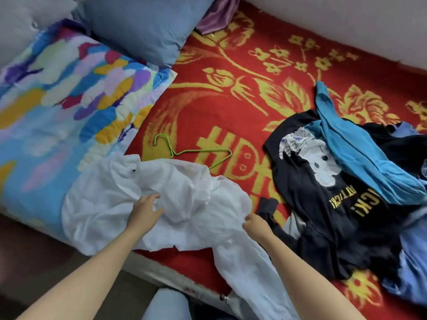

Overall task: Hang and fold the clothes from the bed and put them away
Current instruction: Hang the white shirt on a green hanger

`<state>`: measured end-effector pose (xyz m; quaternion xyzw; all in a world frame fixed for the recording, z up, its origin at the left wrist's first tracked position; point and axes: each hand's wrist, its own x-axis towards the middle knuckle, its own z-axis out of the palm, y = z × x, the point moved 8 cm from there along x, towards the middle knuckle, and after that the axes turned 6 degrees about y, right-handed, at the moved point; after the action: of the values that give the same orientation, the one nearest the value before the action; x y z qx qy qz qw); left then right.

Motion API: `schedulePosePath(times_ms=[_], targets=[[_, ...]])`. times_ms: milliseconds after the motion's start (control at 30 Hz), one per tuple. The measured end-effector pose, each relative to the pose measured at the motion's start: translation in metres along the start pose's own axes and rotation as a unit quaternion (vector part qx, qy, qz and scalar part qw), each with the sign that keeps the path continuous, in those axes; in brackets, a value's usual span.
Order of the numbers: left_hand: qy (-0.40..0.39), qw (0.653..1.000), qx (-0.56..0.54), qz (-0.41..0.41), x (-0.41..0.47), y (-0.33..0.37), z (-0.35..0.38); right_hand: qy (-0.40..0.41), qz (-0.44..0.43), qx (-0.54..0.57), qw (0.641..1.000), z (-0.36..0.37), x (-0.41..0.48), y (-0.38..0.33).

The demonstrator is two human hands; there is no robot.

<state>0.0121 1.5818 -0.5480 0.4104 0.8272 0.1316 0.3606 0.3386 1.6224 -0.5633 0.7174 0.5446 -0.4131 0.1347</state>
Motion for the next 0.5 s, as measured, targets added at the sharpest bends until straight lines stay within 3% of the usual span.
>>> schedulePosePath(times_ms=[133,267,400,500], targets=[[-0.043,0.982,0.166,0.073,0.025,0.020,0.035,0.049,0.015,-0.001,0.999,0.001,0.027,-0.012],[-0.084,0.959,0.242,0.119,0.042,0.030,0.080,0.088,0.052,0.008,0.995,0.010,0.051,-0.009],[-0.106,0.937,0.287,0.170,0.058,0.036,0.113,0.137,0.037,0.115,0.983,0.014,0.066,-0.003],[-0.141,0.930,0.284,0.185,0.071,0.031,0.129,0.099,0.037,0.247,0.963,0.032,0.067,0.004]])
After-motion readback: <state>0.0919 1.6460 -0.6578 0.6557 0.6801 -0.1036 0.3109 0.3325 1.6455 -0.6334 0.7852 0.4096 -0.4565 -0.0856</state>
